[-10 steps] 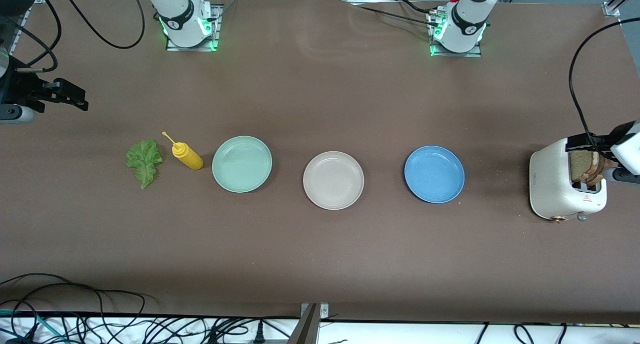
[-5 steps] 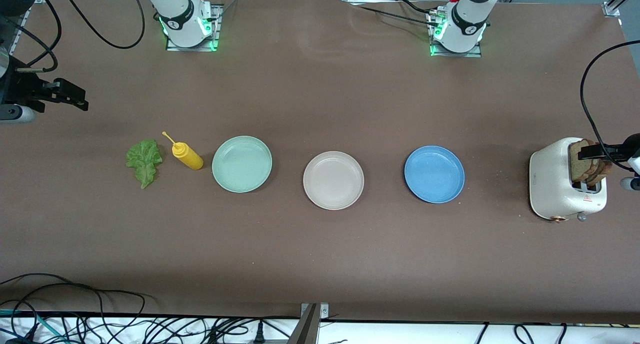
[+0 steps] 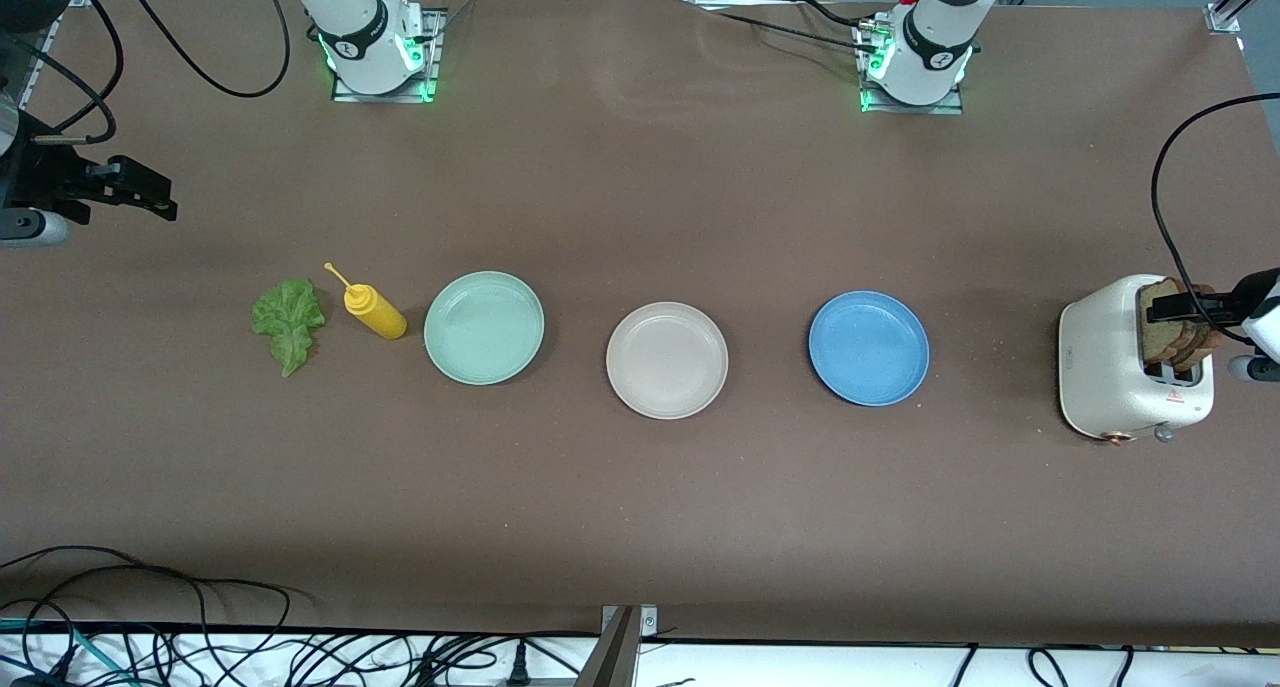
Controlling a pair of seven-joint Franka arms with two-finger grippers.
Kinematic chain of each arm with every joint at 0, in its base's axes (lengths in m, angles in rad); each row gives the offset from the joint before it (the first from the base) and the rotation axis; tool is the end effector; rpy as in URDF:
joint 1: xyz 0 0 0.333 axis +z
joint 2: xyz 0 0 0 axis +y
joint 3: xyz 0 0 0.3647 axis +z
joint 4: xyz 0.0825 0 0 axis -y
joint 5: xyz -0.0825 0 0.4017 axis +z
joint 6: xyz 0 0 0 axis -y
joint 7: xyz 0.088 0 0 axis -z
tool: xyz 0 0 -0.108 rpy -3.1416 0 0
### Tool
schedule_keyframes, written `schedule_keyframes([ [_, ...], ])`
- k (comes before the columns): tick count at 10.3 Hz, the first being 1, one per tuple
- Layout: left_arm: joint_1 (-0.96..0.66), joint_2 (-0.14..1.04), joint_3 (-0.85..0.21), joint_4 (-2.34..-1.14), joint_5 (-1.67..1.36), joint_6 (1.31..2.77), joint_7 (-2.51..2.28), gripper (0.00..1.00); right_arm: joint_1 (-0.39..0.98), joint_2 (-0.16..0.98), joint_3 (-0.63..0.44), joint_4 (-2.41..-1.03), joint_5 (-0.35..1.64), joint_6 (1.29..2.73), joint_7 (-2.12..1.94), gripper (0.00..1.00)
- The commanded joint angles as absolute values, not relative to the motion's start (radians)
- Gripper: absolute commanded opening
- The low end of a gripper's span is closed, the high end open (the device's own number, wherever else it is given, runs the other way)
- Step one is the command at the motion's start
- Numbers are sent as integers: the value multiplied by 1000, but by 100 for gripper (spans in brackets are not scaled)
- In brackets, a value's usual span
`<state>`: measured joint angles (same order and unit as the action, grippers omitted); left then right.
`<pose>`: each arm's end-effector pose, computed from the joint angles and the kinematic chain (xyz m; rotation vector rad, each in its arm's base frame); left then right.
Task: Make sandwich on beige plate with both arms
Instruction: 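Lower the left gripper and grasp one bread slice in the toaster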
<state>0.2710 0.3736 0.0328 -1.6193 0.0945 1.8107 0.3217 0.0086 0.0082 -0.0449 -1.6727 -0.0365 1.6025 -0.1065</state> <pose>0.6447 0.2076 0.4315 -3.0838 0.0770 0.3164 0.5726 -0.0245 0.6204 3.1059 0.1131 -0.1257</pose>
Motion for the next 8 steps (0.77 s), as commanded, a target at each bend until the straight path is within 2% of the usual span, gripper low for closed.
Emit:
schedule_keyframes([
  [1,285,308,20,-1725,74,1877,345,100,11,17,-46,-1657,-46,1580,-110,100],
  [5,285,285,18,-1772,46,1891,345,100,11,17,-46,-1657,-46,1580,-110,100],
  [8,288,285,20,-1782,46,1904,347,93,11,17,-46,-1655,-46,1572,-110,100],
])
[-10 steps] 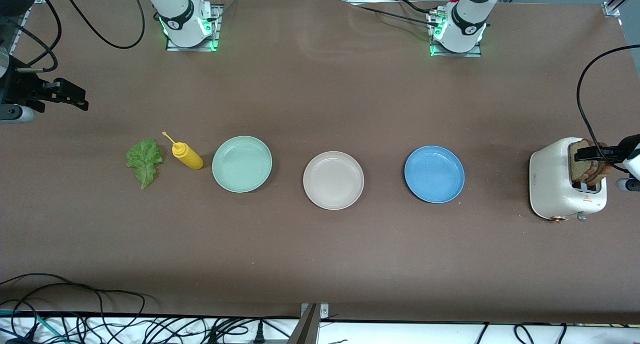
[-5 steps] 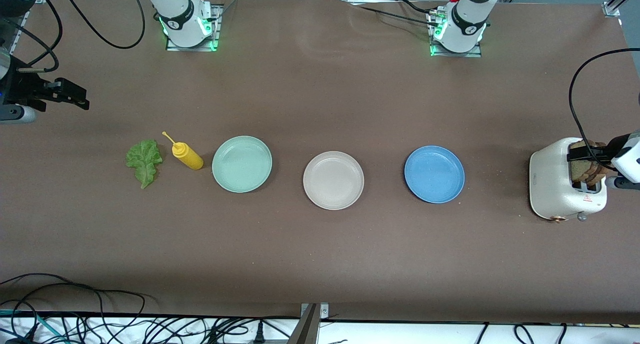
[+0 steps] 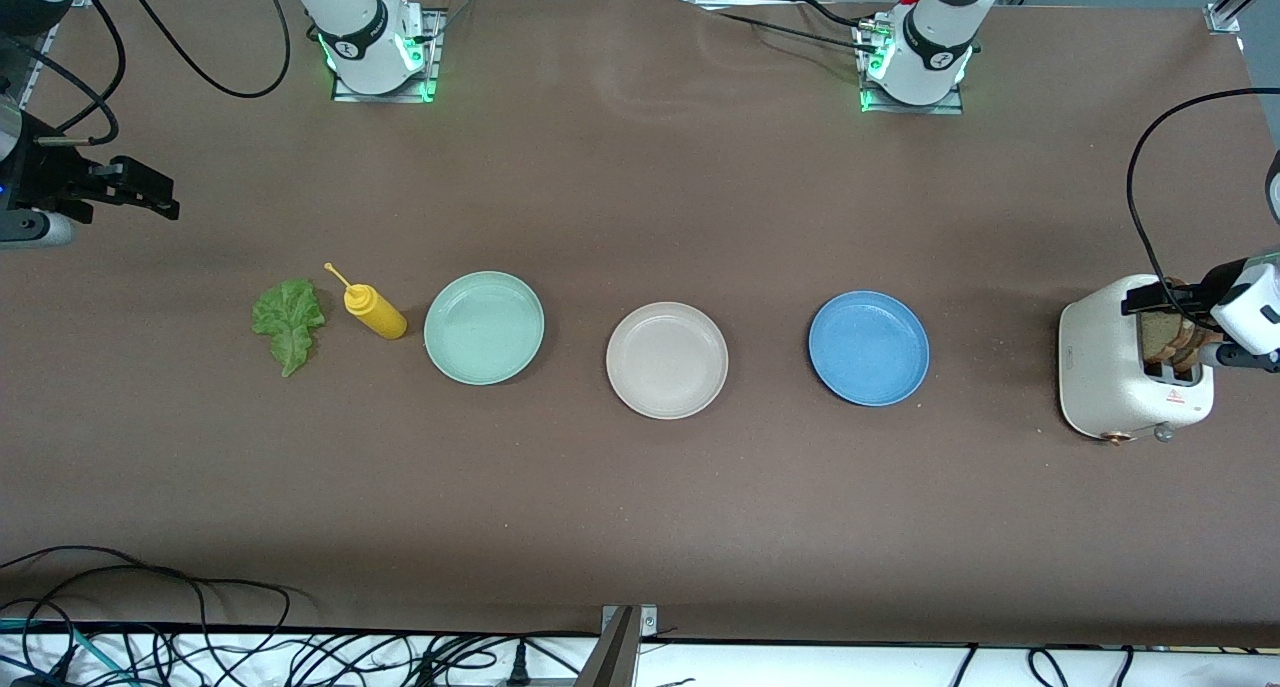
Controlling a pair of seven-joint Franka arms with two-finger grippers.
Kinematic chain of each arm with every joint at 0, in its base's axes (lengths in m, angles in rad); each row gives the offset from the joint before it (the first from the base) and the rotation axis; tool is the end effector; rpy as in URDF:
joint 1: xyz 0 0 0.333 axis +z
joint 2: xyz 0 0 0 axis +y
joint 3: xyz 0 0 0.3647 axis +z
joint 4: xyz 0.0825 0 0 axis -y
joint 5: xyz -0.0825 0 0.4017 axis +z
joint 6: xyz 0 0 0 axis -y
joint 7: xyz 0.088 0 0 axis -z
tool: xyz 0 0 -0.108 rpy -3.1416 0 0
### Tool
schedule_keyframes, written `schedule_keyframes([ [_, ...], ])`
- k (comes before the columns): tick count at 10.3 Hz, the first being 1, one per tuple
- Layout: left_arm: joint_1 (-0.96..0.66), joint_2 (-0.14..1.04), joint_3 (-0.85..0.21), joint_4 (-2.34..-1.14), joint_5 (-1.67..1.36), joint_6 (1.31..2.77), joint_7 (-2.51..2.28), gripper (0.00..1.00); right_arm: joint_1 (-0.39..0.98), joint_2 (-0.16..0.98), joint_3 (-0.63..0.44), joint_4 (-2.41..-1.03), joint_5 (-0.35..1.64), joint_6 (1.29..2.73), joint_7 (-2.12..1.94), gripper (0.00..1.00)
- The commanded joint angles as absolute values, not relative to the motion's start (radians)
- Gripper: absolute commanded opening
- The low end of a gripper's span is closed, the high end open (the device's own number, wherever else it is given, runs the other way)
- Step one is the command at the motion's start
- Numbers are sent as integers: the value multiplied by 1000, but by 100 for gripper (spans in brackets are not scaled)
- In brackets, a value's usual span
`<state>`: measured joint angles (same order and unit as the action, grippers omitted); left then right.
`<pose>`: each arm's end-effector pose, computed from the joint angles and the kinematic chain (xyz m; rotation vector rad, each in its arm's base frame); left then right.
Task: Make sandwich on beige plate with both arms
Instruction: 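Lower the left gripper and grasp one bread slice in the toaster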
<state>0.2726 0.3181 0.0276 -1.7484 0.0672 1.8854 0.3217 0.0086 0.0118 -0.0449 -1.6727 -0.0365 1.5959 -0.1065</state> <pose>0.6220 0.1962 0.4133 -3.1142 0.0759 0.3030 0.5729 -0.0245 0.6178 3.1058 0.1130 -0.1415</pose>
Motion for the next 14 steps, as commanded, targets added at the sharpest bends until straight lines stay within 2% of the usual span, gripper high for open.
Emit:
schedule_keyframes([
  [1,293,285,20,-1782,46,1904,347,89,11,17,-46,-1654,-46,1571,-110,100],
  [3,301,288,20,-1782,48,1905,380,70,11,17,-48,-1655,-43,1560,-110,100],
  [6,314,296,21,-1784,55,1913,382,31,11,17,-48,-1654,-44,1560,-112,100],
  [7,319,299,20,-1784,57,1913,383,13,11,17,-48,-1654,-44,1559,-112,100],
  [8,319,299,20,-1784,61,1913,390,0,11,17,-48,-1654,-44,1560,-112,100],
  [14,319,307,25,-1735,61,1904,567,0,9,17,-48,-1654,-43,1560,-112,100],
])
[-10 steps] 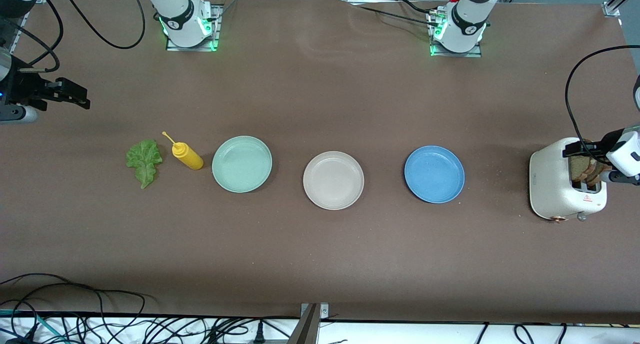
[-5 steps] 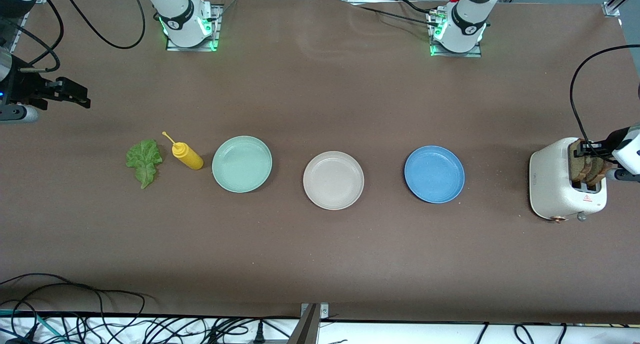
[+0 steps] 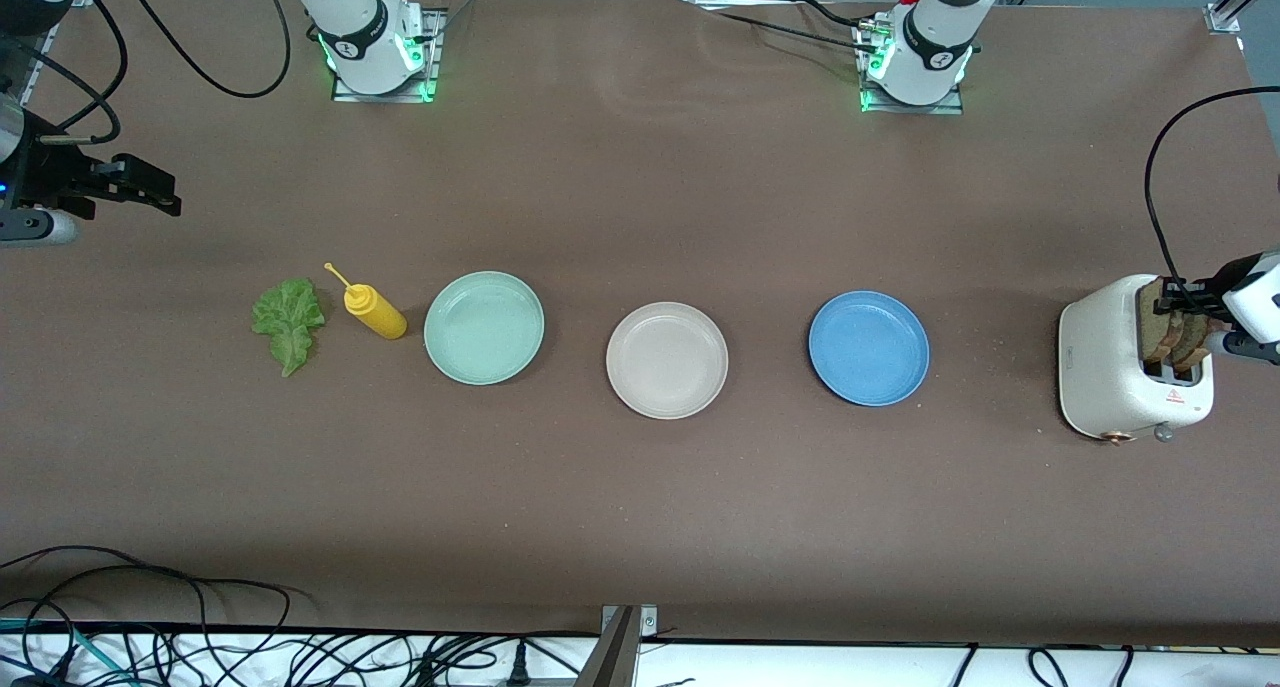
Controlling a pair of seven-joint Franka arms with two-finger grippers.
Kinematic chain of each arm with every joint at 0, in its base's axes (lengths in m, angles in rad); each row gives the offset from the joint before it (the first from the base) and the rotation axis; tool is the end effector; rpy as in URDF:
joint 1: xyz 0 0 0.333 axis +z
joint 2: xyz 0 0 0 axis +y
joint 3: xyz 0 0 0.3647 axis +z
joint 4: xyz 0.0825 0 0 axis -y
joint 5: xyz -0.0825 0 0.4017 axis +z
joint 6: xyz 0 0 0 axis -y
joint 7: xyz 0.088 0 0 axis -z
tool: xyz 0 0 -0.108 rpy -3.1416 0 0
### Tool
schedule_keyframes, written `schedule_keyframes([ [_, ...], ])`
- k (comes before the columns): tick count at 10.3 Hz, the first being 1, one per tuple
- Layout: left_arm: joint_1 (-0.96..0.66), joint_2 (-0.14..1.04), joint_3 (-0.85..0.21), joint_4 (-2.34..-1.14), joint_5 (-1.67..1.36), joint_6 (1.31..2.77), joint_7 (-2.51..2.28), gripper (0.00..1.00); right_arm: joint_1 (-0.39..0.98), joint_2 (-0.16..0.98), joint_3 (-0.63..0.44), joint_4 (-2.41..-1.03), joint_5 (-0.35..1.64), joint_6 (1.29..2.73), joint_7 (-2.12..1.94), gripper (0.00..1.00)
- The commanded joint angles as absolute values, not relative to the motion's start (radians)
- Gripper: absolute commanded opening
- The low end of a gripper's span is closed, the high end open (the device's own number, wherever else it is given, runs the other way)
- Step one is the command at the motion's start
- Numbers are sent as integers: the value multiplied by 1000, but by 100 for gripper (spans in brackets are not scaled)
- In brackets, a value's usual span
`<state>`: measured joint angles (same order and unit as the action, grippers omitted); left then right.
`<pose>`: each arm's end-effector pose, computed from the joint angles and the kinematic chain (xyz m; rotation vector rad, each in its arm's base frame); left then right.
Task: Make sandwich on beige plate with both arms
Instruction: 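Lower the left gripper and grasp one bread slice in the toaster, then lift the bread slice out and carry it toward the beige plate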
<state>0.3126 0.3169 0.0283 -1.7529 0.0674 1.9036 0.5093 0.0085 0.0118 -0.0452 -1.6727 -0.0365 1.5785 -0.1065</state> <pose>0.6145 0.2215 0.4132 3.1096 -0.3064 -0.2827 0.5708 -0.0247 0.6165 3.1057 0.1118 -0.1685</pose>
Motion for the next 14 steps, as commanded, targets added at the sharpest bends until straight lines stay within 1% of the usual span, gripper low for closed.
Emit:
schedule_keyframes([
  [1,318,307,25,-1705,61,1890,578,0,11,17,-48,-1654,-43,1560,-112,100],
  [6,293,314,5,-1491,49,1694,581,0,14,17,-46,-1654,-43,1559,-110,100],
  [7,278,314,3,-1464,48,1666,581,0,11,17,-46,-1654,-43,1560,-110,100],
  [9,221,314,3,-1427,38,1608,578,0,11,17,-48,-1654,-41,1559,-110,100],
  [10,194,314,5,-1413,-13,1579,571,0,11,17,-48,-1654,-41,1559,-109,100],
  [11,180,316,3,-1413,-61,1551,569,0,11,17,-48,-1654,-41,1559,-109,100],
  [14,69,342,3,-1414,-165,1500,551,0,8,18,-48,-1654,-41,1560,-109,100],
])
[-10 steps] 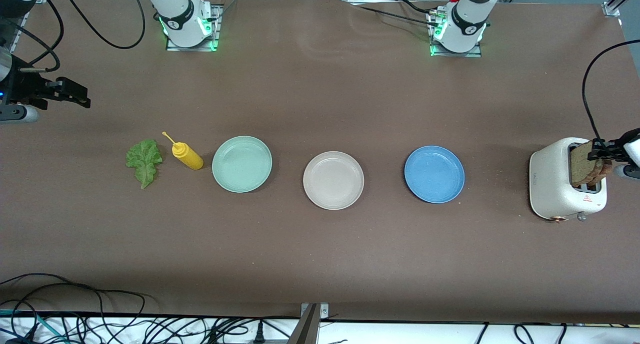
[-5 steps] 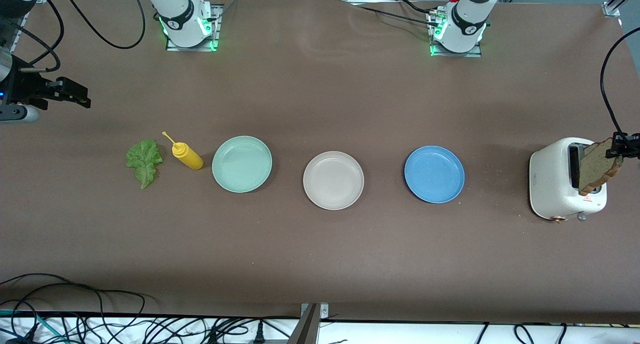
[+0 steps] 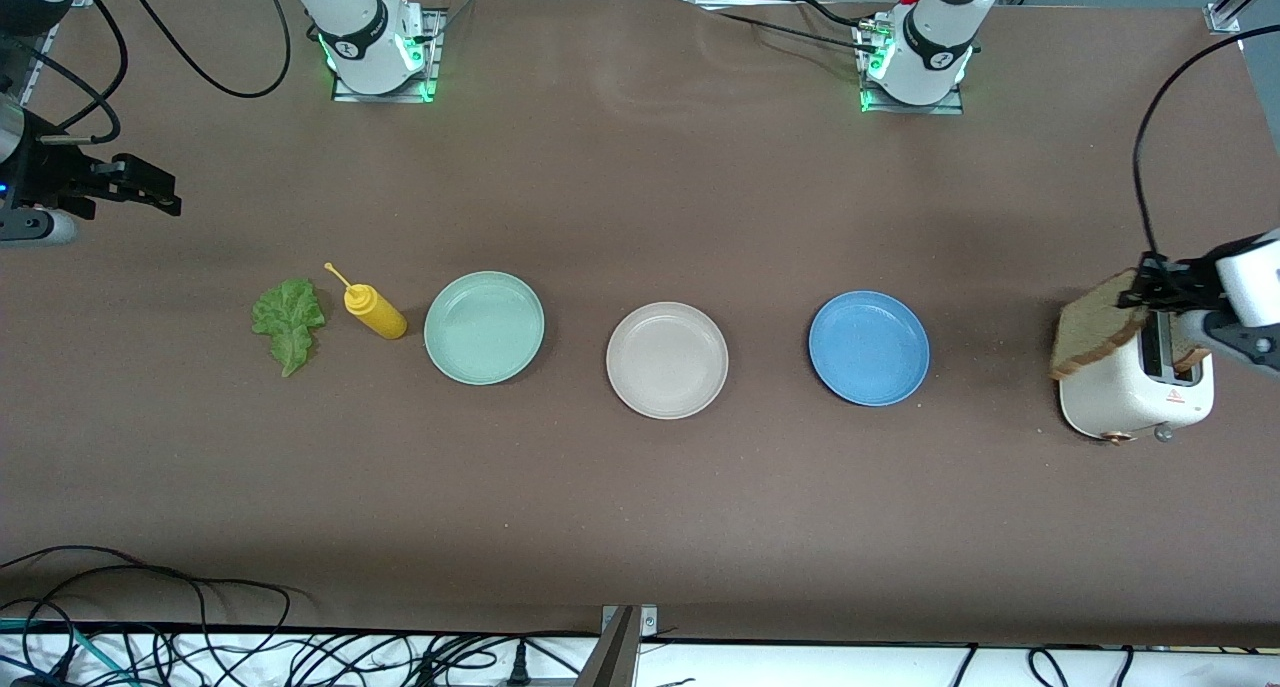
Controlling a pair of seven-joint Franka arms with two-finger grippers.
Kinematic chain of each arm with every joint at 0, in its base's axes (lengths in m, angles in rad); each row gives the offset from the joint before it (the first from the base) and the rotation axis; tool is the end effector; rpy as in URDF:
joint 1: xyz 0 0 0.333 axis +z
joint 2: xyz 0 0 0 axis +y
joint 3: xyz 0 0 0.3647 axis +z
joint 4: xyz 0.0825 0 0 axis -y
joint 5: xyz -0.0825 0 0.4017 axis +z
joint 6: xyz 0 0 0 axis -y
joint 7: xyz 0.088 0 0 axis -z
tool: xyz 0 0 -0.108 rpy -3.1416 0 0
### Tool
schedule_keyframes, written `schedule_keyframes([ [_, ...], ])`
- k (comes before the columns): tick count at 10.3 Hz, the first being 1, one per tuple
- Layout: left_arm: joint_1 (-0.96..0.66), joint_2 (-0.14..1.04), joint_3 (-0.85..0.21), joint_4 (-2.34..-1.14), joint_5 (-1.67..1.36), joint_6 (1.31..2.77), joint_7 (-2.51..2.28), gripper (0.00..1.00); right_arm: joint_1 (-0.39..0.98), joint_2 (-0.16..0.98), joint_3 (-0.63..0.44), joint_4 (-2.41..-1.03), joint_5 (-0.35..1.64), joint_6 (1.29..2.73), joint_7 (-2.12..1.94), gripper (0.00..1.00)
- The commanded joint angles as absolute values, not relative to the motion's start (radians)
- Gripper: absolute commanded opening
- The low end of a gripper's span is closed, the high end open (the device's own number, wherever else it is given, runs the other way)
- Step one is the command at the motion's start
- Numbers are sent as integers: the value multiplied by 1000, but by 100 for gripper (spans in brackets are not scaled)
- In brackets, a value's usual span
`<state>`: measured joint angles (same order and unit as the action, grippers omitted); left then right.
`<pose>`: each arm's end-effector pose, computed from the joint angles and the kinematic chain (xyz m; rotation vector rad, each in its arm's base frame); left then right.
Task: Make sandwich on beige plate with both arms
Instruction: 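Lift the bread slice out and carry it toward the beige plate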
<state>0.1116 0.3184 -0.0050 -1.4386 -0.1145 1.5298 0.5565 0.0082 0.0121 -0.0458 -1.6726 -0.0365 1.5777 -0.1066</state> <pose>0.6616 0.0585 0.5359 2.8751 -0.6451 -0.2619 0.5708 -0.0252 0.6163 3.1058 0.1106 -0.1701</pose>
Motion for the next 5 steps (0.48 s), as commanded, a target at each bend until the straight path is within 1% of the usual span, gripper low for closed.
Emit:
schedule_keyframes([
  [1,42,356,3,-1414,-217,1493,507,0,9,17,-49,-1654,-43,1562,-109,100],
  [5,-125,438,3,-1413,-365,1488,224,0,8,18,-49,-1654,-43,1560,-109,100],
])
